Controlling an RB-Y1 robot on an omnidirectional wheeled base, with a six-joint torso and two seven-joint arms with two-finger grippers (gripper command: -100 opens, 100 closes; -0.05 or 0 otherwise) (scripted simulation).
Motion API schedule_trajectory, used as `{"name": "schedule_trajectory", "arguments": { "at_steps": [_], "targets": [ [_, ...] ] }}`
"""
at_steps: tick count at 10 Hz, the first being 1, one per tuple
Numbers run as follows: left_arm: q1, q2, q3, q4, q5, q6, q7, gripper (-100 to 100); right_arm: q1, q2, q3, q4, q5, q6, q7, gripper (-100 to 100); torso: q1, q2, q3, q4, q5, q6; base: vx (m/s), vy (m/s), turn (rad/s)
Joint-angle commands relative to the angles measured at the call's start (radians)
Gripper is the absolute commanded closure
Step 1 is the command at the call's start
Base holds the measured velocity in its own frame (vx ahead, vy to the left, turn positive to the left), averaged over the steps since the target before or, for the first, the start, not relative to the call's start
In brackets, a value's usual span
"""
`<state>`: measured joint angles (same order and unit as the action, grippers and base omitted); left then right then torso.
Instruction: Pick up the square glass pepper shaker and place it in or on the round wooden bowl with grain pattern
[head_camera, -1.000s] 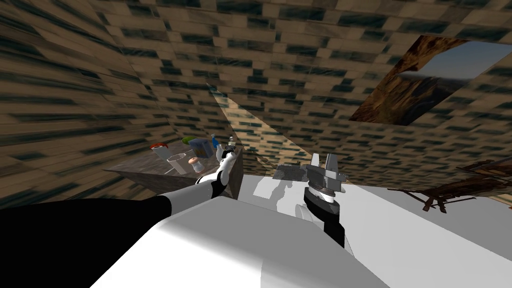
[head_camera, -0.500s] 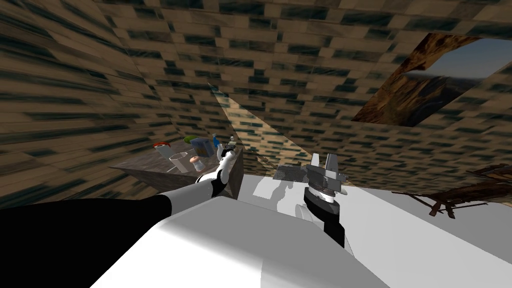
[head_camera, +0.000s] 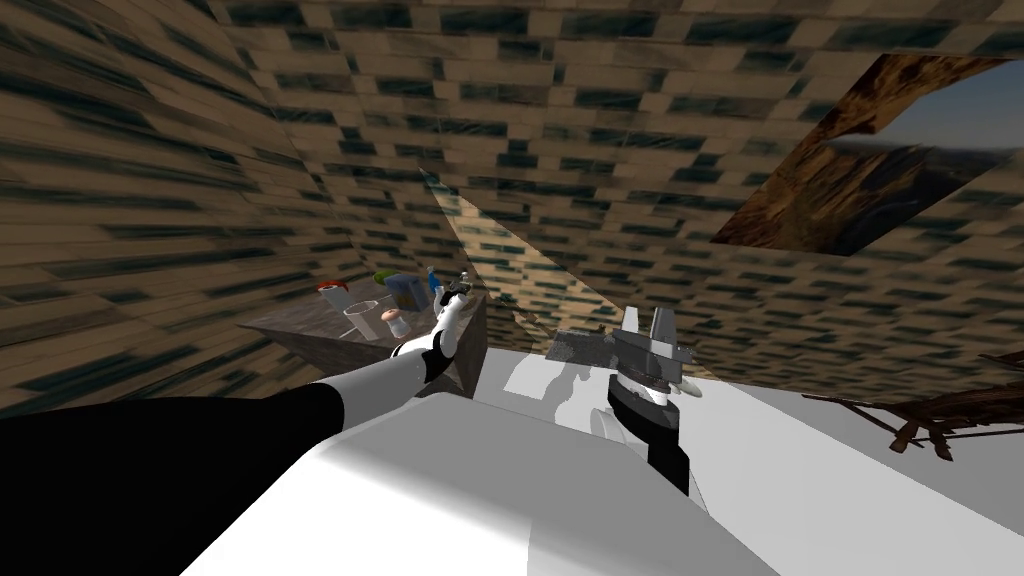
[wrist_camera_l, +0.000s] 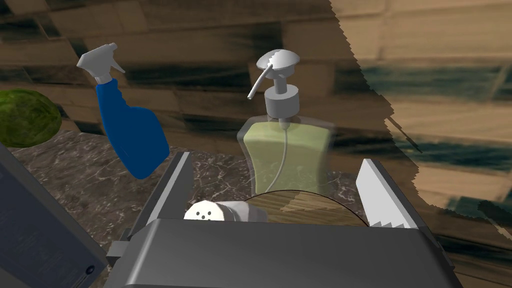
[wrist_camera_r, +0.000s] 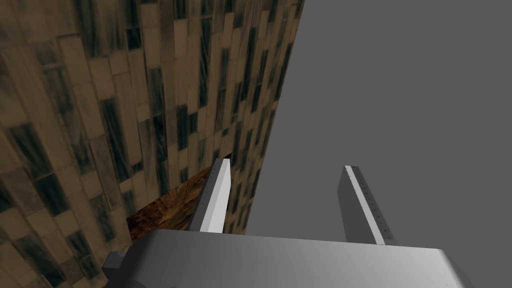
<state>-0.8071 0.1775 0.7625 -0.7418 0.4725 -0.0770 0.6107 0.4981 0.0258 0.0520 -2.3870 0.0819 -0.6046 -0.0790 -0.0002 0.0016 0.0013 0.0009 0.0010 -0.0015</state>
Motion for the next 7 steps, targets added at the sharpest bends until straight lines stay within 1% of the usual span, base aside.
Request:
{"name": "schedule_trajectory", "arguments": {
  "at_steps": [1,2,7],
  "targets": [
    [0.000,0.000,0.000,0.000,0.000,0.000,0.000,-100,0.000,0.000,0.000,0.000,0.000,0.000,0.000,0,0.000,0.000,0.000,0.000,0.000,0.000,0.000,-0.027,0.023],
    [-0.003,0.002,0.001,0.001,0.000,0.004,-0.002,0,0.000,0.000,0.000,0.000,0.000,0.000,0.000,0,0.001,0.000,0.000,0.000,0.000,0.000,0.000,0.000,0.000],
    [-0.003,0.001,0.001,0.001,0.000,0.004,-0.002,0,0.000,0.000,0.000,0.000,0.000,0.000,0.000,0,0.004,0.000,0.000,0.000,0.001,0.000,0.000,0.000,0.000]
  ]
}}
